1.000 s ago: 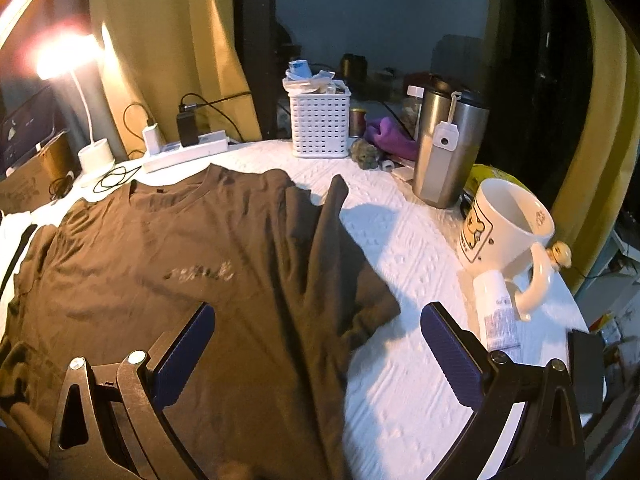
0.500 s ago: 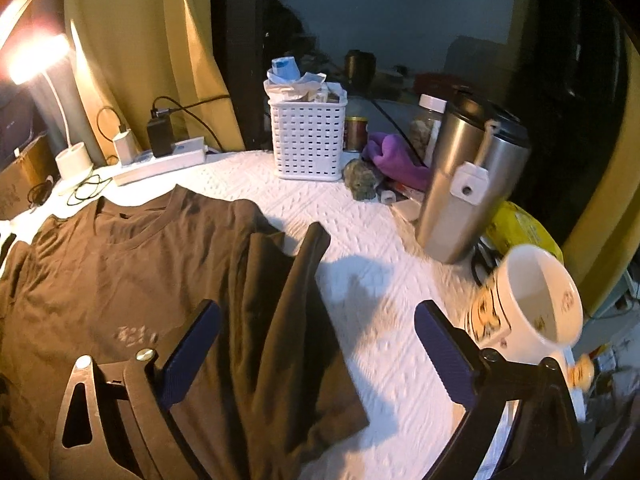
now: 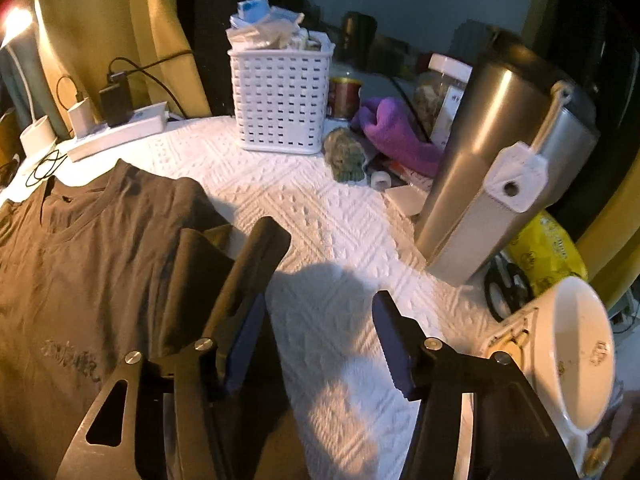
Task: Fold small clothes
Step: 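Move the right gripper to the sleeve edge of the brown t-shirt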
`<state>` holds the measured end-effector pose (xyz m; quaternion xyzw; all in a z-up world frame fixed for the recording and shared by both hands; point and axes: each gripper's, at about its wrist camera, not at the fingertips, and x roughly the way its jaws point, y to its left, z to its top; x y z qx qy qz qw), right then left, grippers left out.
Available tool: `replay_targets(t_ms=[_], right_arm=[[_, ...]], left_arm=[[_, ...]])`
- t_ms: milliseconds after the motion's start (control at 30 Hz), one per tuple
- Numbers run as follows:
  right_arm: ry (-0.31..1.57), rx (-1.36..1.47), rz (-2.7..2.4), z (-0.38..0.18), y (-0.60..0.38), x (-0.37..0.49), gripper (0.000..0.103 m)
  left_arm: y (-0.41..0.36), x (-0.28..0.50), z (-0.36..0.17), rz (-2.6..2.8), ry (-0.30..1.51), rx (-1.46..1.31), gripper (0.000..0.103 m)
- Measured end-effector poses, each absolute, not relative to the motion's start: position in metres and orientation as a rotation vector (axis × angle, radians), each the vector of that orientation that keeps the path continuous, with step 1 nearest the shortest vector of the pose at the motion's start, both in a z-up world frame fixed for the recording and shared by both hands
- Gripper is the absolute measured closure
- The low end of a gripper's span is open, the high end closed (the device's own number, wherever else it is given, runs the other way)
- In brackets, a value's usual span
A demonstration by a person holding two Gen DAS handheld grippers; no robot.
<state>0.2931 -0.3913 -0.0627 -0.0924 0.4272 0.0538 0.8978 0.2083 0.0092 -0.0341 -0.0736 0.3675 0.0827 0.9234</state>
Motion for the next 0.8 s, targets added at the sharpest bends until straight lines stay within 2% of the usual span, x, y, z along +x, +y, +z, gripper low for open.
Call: replay_targets(t_ms=[533,667,733,800], right_arm=[[0.952,-0.116,0.255,-0.083,-0.366,0.292,0.046],[0.947,-0.113,0.313,-0.081,-0.362,0.281,0.065],[0.945,-0.112,0.344,-0.081,-0.359,0.278,0.089],[0.93,-0.126,0.331,-0.079,-0.358,0.274,0.095]], left_arm=[[0.014,0.207,-0.038,0.178,0.77,-0.151,0.003],[0.013,0.203,-0.034,0.179,0.764,-0.145,0.003],[0.012,0.201,-0.032,0.175,0.759,-0.141,0.003],[0.009,0.199,-0.029,0.17,0.755,-0.134,0.003]])
